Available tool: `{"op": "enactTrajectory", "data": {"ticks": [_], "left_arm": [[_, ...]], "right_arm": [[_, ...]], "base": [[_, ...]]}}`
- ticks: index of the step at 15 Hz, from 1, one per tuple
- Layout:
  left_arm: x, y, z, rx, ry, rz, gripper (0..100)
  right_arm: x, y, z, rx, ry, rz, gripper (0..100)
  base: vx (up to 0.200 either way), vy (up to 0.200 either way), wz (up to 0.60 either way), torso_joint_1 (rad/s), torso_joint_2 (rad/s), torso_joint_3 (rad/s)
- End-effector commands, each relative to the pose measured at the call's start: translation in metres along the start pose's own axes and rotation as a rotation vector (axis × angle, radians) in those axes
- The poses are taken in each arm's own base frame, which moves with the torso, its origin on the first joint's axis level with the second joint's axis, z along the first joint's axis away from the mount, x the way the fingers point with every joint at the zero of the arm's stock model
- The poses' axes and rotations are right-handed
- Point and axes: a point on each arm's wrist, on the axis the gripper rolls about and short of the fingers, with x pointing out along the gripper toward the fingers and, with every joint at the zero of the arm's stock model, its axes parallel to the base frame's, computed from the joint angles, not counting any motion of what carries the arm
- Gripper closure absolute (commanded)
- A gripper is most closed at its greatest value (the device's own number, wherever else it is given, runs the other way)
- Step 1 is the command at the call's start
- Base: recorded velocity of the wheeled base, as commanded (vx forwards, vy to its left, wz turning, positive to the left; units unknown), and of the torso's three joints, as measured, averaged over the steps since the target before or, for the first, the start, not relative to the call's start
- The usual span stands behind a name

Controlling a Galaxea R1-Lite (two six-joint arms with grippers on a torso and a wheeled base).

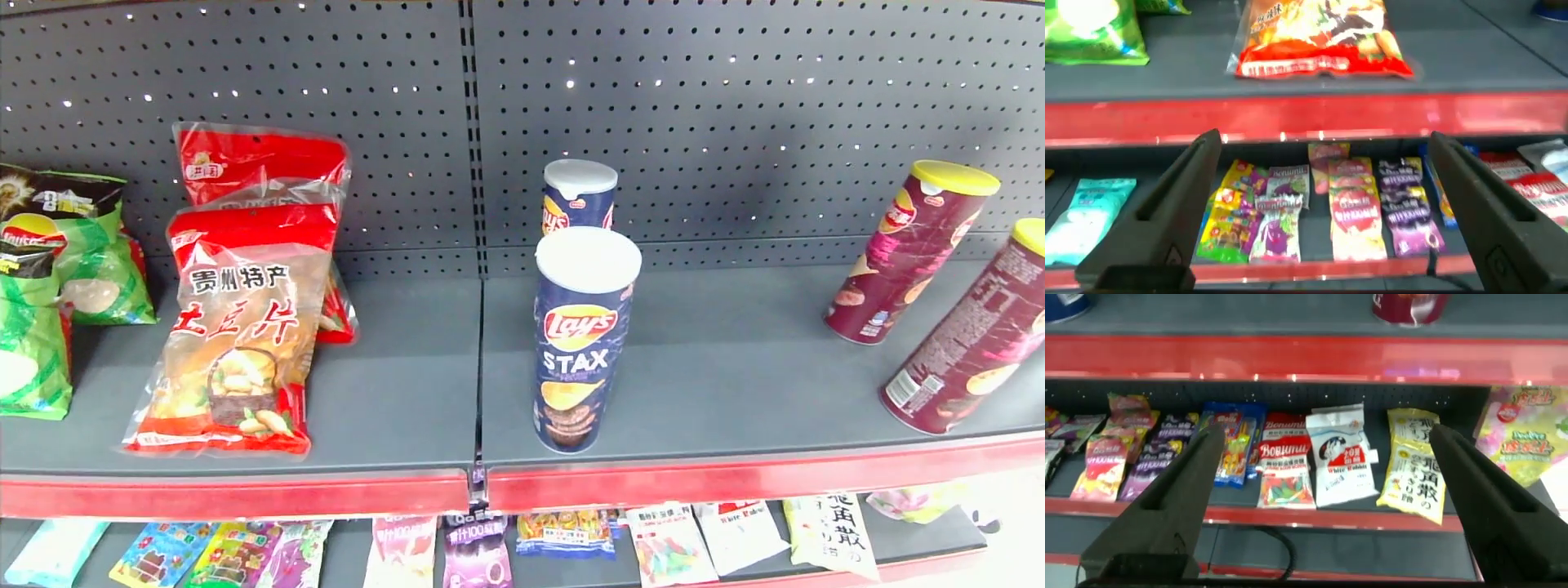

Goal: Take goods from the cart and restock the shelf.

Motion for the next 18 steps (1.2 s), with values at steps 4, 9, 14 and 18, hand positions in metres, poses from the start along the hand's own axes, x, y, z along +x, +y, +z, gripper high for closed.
{"op": "enactTrajectory", "data": {"ticks": [4,9,14,18], "left_arm": [[0.0001,0.0,0.0,0.0,0.002,0.001,0],[0.0001,0.0,0.0,-0.001,0.002,0.001,0],[0.0001,0.0,0.0,-0.001,0.002,0.001,0],[0.0001,0.0,0.0,0.0,0.002,0.001,0]], "right_arm": [[0.0001,0.0,0.0,0.0,0.001,0.001,0],[0.0002,0.0,0.0001,0.0,0.003,0.002,0],[0.0002,-0.0001,0.0001,-0.001,0.003,0.005,0],[0.0002,-0.0001,0.0001,-0.001,0.003,0.005,0]], "base": [[0.0,-0.1,0.0,-0.001,0.0,0.002],[0.0,-0.2,0.0,0.01,0.0,0.002],[0.0,-0.2,0.0,0.002,0.01,0.002],[0.0,-0.2,0.0,0.001,0.0,0.001]]}}
